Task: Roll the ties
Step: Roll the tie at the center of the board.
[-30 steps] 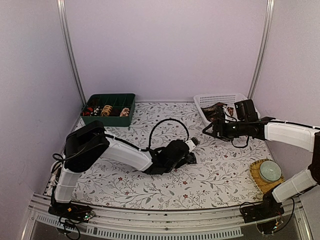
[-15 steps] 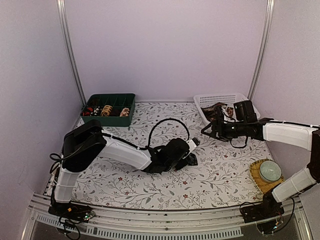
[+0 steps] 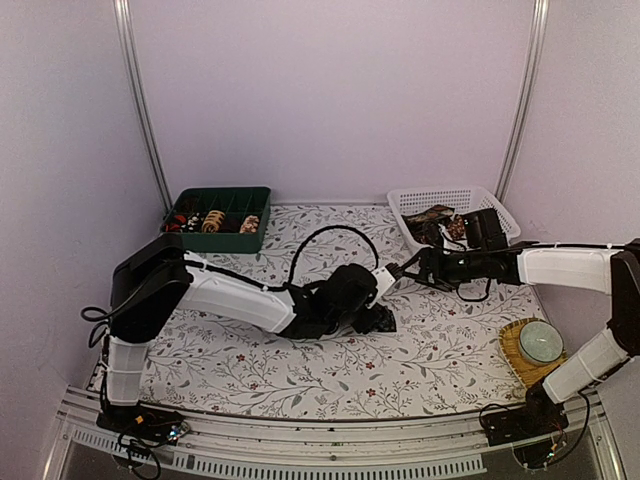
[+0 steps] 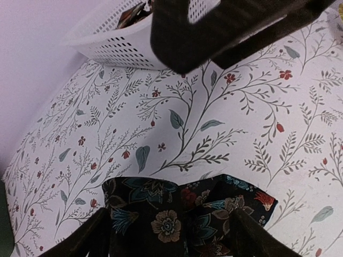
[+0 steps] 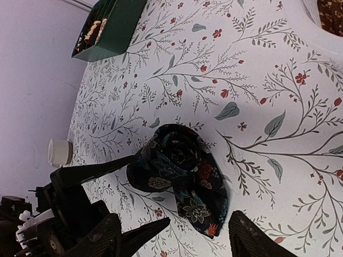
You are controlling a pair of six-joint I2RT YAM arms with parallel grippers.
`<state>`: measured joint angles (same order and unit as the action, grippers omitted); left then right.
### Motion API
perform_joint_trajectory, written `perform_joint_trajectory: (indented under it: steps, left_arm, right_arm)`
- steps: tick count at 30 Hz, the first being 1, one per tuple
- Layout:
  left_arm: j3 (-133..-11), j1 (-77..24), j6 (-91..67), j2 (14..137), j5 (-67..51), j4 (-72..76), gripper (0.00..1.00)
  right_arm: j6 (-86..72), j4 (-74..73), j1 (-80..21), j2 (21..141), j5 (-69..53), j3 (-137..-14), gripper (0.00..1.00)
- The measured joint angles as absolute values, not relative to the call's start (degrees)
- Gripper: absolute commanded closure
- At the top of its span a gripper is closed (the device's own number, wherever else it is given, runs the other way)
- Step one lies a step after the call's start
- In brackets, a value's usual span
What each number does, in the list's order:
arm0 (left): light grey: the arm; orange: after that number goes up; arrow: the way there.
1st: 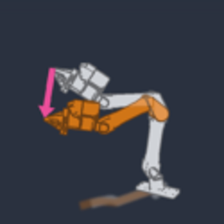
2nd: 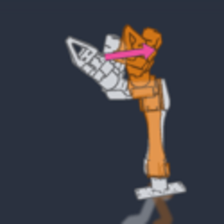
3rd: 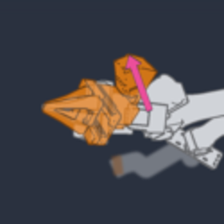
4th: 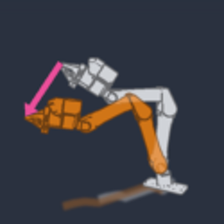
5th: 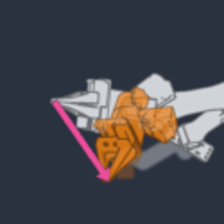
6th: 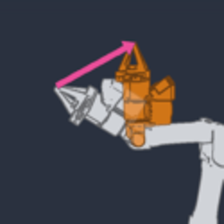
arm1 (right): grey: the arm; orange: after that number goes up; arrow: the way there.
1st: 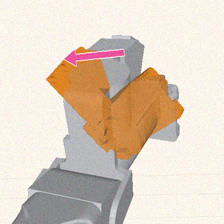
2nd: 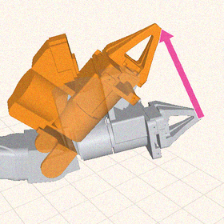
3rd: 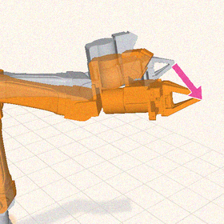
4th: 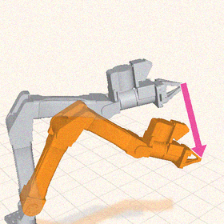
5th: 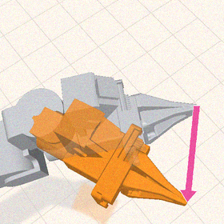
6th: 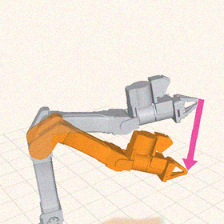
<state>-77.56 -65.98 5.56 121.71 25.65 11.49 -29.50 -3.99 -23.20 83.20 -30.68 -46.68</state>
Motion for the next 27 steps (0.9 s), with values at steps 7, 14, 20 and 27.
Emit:
perform_joint_trajectory:
  steps: [7,14,20,27]
  left_arm:
    - [-75.40,-65.30,2.76,117.89,21.21,12.10,0.24]
    - [-73.38,-62.43,-1.67,115.90,14.96,13.72,0.26]
    - [-69.41,-59.48,-4.56,115.04,12.03,15.51,0.25]
    - [-65.08,-57.84,-5.82,106.10,10.00,18.13,0.24]
  right_arm:
    - [-30.92,-1.56,-23.20,84.55,-32.36,-46.63,0.32]
    - [-32.64,0.58,-23.22,85.54,-34.00,-46.87,0.32]
    - [-33.21,1.32,-23.29,85.86,-34.26,-47.46,0.32]
    - [-33.21,1.45,-23.40,86.83,-34.28,-47.46,0.32]
